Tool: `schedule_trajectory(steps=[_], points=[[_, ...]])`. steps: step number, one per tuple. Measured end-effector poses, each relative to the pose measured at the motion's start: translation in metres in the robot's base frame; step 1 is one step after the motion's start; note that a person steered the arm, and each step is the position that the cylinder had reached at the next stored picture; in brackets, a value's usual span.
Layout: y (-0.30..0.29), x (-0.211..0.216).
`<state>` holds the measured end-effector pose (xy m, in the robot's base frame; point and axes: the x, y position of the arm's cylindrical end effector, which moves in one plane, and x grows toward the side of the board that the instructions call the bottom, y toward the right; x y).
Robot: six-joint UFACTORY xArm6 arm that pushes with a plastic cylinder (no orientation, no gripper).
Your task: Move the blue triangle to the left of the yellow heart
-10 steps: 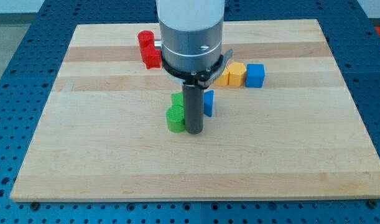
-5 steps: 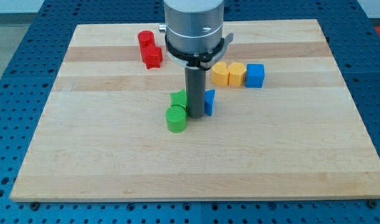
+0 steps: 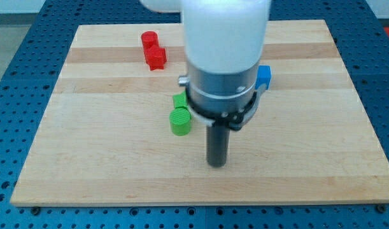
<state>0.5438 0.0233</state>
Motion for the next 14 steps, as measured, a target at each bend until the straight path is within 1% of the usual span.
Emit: schedule_trajectory(steps=[1,2,3,4,5,6,7,8,9,10,11,13,14], points=[[-0.005,-0.018],[-0.024,-0.047],[-0.026,-0.063],[-0.026,-0.092],[-0.02,-0.087],[0.004,-0.064],[0.023,-0.082],[0.017,-0.091],[-0.015,-0.113],[-0.02,-0.115],[0.0,-0.113],[0.004,-0.121],[-0.002,-0.104]])
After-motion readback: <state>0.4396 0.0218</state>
